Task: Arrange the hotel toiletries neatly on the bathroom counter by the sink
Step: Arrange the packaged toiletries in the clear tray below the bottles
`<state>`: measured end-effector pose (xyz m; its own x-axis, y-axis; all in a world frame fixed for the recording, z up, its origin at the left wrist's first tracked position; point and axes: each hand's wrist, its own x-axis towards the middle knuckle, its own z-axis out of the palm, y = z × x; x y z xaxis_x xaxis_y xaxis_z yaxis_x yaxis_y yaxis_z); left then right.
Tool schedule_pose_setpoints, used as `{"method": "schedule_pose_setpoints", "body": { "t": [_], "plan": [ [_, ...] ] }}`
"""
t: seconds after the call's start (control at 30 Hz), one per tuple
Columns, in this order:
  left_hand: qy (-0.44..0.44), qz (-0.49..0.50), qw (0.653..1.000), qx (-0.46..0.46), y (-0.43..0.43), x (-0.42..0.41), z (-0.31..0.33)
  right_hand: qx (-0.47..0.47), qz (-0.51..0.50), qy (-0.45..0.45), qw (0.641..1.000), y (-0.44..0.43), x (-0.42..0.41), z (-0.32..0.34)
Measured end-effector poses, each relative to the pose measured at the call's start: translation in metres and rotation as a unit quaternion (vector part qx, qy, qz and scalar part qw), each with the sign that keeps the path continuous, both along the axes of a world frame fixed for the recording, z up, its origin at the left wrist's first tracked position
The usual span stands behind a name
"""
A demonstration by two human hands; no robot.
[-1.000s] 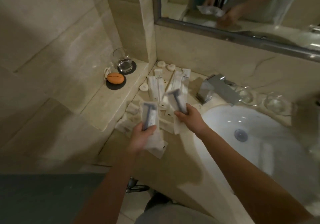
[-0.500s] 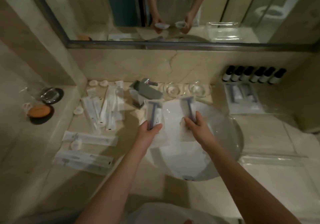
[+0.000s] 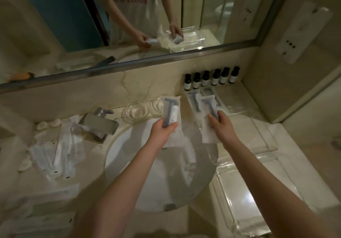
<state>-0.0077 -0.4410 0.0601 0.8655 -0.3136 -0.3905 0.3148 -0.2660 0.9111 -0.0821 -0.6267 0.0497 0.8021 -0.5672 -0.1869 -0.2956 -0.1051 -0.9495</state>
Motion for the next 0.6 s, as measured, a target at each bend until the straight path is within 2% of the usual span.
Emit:
{"method": "schedule_pose_setpoints", "body": {
  "t": [0.2,0.33,0.6],
  "plan": [
    [0.005,-0.022,1.000,0.001,-0.054,0.018,0.001,-0.015,-0.040,0.043,0.998,-0.071,0.022,-0.005],
    [0.000,-0.038,0.999,0.011,-0.080,0.032,0.000,-0.103,-0.050,0.086,0.990,-0.114,0.042,-0.011],
    [0.013,-0.057,0.998,0.031,-0.104,0.049,-0.009,-0.273,0.035,0.190,0.942,-0.152,0.065,-0.036]
  ]
}}
